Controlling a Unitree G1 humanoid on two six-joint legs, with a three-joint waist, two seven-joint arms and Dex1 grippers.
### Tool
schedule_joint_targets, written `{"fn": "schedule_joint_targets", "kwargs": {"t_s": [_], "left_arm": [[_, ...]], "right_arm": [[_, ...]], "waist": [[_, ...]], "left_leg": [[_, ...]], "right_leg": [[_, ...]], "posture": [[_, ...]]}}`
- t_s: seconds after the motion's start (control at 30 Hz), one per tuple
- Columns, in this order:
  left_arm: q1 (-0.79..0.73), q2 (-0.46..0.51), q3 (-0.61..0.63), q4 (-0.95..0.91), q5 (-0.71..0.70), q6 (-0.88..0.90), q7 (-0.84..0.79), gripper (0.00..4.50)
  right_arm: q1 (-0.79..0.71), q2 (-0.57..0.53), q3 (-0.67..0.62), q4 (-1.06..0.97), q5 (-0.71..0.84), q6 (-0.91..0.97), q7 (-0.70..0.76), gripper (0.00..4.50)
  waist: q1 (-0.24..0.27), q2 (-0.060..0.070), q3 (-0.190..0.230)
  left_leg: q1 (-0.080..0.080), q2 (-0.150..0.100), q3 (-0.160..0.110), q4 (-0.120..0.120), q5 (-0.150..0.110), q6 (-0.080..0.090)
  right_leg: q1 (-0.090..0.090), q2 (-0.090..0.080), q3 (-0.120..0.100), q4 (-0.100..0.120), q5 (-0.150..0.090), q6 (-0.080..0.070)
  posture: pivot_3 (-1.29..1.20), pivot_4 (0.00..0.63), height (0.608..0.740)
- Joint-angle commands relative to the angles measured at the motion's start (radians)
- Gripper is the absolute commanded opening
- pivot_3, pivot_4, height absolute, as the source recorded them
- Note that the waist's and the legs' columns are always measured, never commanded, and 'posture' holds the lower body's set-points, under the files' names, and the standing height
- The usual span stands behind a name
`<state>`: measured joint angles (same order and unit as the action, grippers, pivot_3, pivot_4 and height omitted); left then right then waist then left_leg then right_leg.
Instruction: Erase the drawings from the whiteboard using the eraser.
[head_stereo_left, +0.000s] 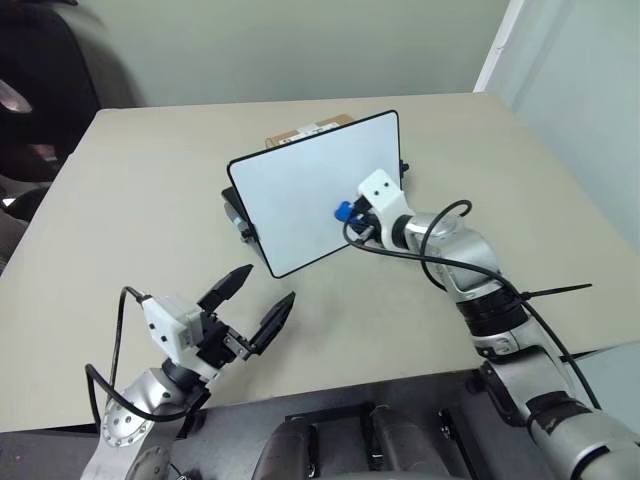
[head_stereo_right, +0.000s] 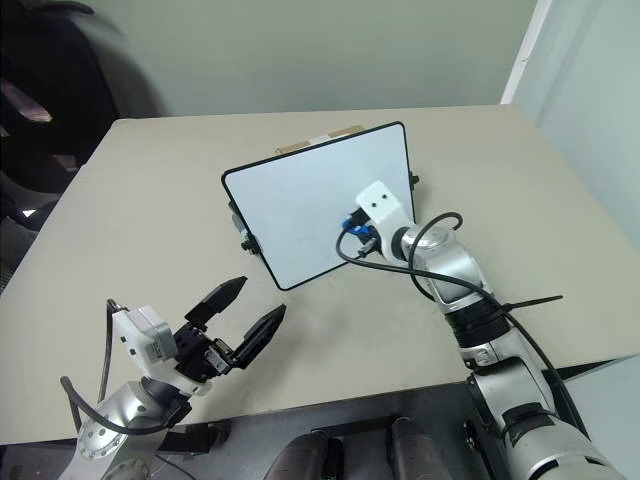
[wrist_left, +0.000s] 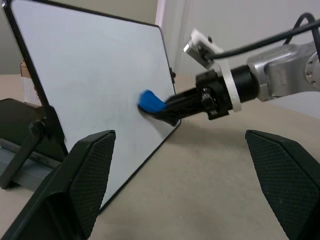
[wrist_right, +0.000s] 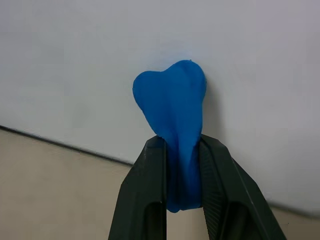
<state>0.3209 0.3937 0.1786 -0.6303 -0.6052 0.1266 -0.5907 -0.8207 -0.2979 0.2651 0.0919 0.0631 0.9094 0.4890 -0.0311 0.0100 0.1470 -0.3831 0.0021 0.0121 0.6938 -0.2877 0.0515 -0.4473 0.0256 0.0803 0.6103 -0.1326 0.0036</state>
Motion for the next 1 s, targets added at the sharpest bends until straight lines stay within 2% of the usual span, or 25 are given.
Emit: {"fn": "schedule_joint_targets", "kwargs": {"t_s": [0.03, 0.3, 0.5, 0.77, 0.87, 1.0], "left_arm": [[-0.012, 0.008, 0.005, -0.022, -0.013, -0.006, -0.011, 4.5], [-0.029, 0.01, -0.005, -0.014, -0.005, 0.002, -0.019, 4.5], [-0.033, 0.006, -0.015, -0.011, -0.002, 0.002, -0.019, 4.5], [-0.044, 0.008, -0.017, 0.007, -0.002, -0.001, -0.024, 4.5], [-0.053, 0.01, -0.017, 0.015, -0.001, -0.002, -0.028, 4.5], [-0.067, 0.011, -0.012, 0.024, -0.003, -0.004, -0.029, 4.5]], "right_arm": [[0.005, -0.03, -0.045, -0.019, -0.017, 0.009, -0.026, 0.8], [0.067, -0.109, -0.16, -0.195, 0.035, 0.104, -0.007, 0.8], [0.146, -0.148, -0.296, -0.256, 0.067, 0.238, -0.039, 0.8], [0.217, -0.173, -0.297, -0.254, 0.09, 0.266, -0.032, 0.8], [0.224, -0.187, -0.3, -0.248, 0.093, 0.257, -0.03, 1.52], [0.255, -0.225, -0.313, -0.266, 0.093, 0.199, -0.02, 2.95]], "waist": [[0.0, 0.0, 0.0], [0.001, 0.0, 0.0], [0.002, 0.0, 0.0], [0.001, 0.0, 0.0], [0.001, 0.0, 0.0], [0.004, 0.0, 0.0]], "left_leg": [[0.0, 0.0, 0.0, 0.0, 0.0, 0.0], [-0.003, 0.0, 0.0, -0.001, -0.001, -0.001], [-0.003, 0.0, 0.0, 0.001, -0.001, -0.002], [-0.003, 0.0, 0.001, 0.001, -0.004, 0.004], [-0.002, 0.0, 0.001, 0.001, -0.004, 0.004], [-0.001, 0.0, 0.0, 0.001, -0.005, 0.004]], "right_leg": [[0.0, 0.0, 0.0, 0.0, 0.0, 0.0], [-0.001, 0.0, 0.0, 0.0, -0.003, 0.003], [0.001, 0.0, 0.0, -0.001, -0.008, 0.006], [0.002, -0.001, 0.0, 0.0, -0.009, 0.007], [0.002, -0.001, 0.0, 0.0, -0.008, 0.007], [0.004, -0.001, 0.0, 0.0, -0.007, 0.008]], "posture": [[0.0, 0.15, 0.74], [0.0, 0.15, 0.74], [0.0, 0.15, 0.74], [0.0, 0.15, 0.74], [0.0, 0.15, 0.74], [0.0, 0.15, 0.74]]}}
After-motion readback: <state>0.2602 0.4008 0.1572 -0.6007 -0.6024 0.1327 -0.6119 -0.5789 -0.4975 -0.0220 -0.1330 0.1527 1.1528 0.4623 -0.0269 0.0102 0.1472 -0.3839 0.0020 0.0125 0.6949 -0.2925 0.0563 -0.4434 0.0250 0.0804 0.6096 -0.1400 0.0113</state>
